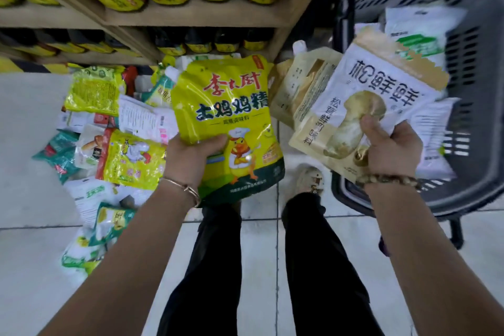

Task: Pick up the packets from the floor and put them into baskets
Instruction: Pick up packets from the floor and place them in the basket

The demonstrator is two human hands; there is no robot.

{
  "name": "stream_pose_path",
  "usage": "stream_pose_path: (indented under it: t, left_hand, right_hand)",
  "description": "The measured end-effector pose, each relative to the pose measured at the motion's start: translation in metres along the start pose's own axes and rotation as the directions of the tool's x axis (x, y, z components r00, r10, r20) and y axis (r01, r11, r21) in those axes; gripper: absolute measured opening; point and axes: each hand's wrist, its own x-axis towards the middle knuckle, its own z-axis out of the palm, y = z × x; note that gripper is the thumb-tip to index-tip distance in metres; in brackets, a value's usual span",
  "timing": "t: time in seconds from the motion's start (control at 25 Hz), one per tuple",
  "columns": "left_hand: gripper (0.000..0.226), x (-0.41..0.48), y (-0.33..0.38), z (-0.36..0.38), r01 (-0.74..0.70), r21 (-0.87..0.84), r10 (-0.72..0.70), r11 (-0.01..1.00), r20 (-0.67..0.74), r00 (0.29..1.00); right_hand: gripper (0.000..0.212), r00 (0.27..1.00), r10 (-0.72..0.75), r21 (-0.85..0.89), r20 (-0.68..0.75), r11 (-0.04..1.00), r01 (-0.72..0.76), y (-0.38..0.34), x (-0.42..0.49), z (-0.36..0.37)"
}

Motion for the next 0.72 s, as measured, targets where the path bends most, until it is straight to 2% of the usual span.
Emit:
stream_pose_path:
  t: [0.12,0.24,0.4,0.52,0.64,0.72]
  left_hand:
    - [0.021,-0.015,0.0,0.057,-0.014,0.003,0.014,1.0,0.052,0.999]
    - [0.028,-0.033,-0.003,0.12,-0.077,0.055,0.071,0.995,0.112,0.991]
    - [0.027,-0.041,-0.009,0.196,-0.181,0.132,0.165,0.975,0.122,0.979]
    - [0.027,-0.029,-0.01,0.241,-0.218,0.225,0.214,0.95,0.044,0.976]
    - [0.036,-0.006,-0.007,0.29,-0.188,0.3,0.204,0.935,-0.023,0.979]
    - [0.035,0.013,-0.009,0.319,-0.196,0.335,0.218,0.921,-0.029,0.975]
  right_hand:
    - [0.044,0.997,0.031,0.032,-0.07,0.999,-0.029,-0.001,0.027,-0.048]
    - [0.028,0.968,0.079,0.079,-0.237,0.995,-0.061,-0.007,0.064,-0.092]
    - [0.034,0.918,0.163,0.141,-0.362,0.983,-0.119,-0.008,0.123,-0.131]
    - [0.04,0.889,0.243,0.183,-0.389,0.966,-0.184,-0.002,0.16,-0.133]
    - [0.034,0.894,0.272,0.309,-0.357,0.937,-0.162,0.003,0.192,-0.109]
    - [0.032,0.898,0.268,0.32,-0.35,0.935,-0.154,0.008,0.213,-0.089]
